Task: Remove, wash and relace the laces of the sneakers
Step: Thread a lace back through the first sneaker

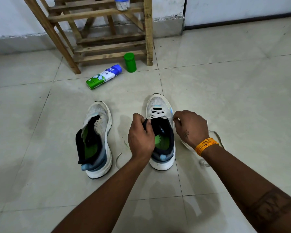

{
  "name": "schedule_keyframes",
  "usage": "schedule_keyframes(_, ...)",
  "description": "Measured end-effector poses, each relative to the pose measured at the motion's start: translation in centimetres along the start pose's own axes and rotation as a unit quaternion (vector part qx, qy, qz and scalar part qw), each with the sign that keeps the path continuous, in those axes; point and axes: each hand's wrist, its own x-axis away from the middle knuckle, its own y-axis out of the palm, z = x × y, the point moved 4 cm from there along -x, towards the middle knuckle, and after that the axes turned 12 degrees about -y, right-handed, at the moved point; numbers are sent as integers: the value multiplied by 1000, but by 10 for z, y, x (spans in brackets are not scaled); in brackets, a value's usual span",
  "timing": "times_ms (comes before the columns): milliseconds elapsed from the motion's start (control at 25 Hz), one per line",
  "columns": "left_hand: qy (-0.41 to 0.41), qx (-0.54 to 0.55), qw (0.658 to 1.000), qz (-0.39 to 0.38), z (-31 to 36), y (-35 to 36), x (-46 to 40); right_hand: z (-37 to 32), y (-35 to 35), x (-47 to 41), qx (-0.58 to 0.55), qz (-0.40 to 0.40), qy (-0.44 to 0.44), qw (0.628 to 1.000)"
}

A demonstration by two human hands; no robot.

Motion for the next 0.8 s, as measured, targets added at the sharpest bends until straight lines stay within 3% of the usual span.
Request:
schedule_keyframes(200, -5, -1, 1000, 6, -1, 0, 0, 4, 4, 3, 36, 16, 36, 999)
schedule_keyframes(280, -1, -2, 1000, 4, 0, -1, 1, -1, -1, -1, -63, 28, 22, 997)
schedule_keyframes(400, 7, -5, 1000, 4, 1, -1, 0, -4, -2, -9, -263, 12, 69, 962)
schedule_keyframes(800, -3, 1, 1000, 2, 2, -1, 1, -1, 9, -10, -304, -19, 71, 950)
